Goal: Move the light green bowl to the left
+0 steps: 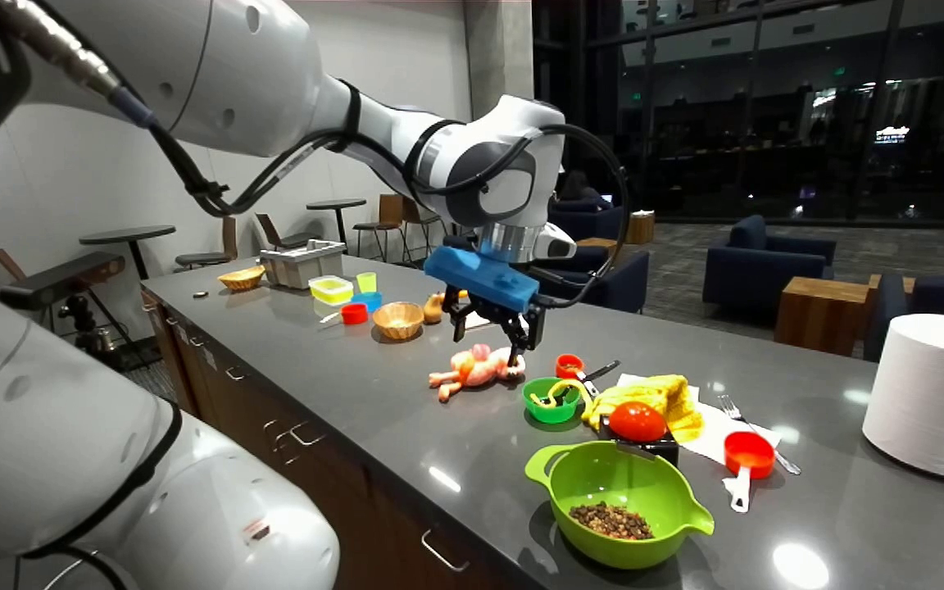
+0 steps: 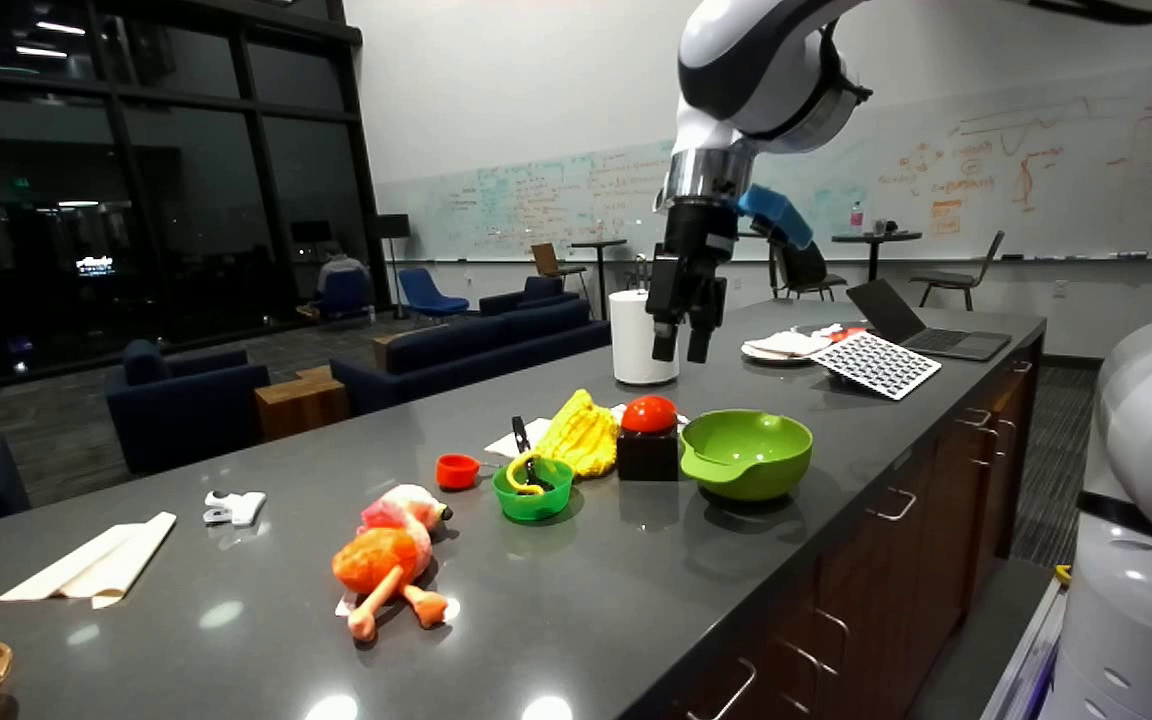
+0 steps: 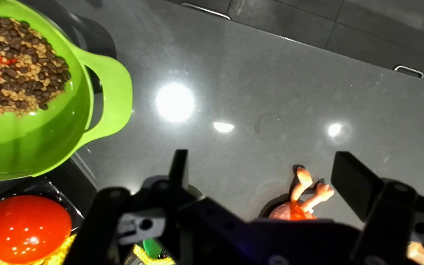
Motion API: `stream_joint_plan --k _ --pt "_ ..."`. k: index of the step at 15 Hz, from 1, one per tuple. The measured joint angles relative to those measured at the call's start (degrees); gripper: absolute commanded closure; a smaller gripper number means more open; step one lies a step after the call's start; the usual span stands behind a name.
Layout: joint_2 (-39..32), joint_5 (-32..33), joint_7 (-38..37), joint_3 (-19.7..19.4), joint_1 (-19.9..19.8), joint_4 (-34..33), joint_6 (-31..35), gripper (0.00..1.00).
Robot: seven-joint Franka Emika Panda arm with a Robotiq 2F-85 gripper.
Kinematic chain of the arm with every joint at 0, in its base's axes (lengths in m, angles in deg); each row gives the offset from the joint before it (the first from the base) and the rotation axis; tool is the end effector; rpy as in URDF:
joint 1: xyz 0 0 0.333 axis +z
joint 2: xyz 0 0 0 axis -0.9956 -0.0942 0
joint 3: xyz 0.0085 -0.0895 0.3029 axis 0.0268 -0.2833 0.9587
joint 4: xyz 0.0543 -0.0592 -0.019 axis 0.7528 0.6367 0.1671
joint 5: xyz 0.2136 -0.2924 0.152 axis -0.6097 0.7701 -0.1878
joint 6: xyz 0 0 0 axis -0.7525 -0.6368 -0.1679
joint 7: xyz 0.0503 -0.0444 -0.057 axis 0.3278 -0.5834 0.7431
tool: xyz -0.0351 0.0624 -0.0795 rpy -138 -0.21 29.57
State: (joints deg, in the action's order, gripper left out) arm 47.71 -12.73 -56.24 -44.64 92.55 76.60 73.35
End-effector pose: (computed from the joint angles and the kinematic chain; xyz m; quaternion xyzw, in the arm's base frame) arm 0.3851 0.0070 0.4799 -0.9809 -0.1325 -0.0225 0.1407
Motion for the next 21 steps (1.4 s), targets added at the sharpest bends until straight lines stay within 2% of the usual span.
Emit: stream_joint_plan --k 7,12,16,21 --pt "-0.1 0.4 -0.8 1.2 -1.3 0.1 0.9 0.0" --pt "-0.2 6.3 -9.1 5.1 -5.8 2.6 7.5 0.0" --pt "-0.9 10.4 -14.7 6.3 -8.4 5.8 11.3 0.0" --pt "-1.2 11.3 -15.4 6.9 -8.5 7.5 13.5 0.0"
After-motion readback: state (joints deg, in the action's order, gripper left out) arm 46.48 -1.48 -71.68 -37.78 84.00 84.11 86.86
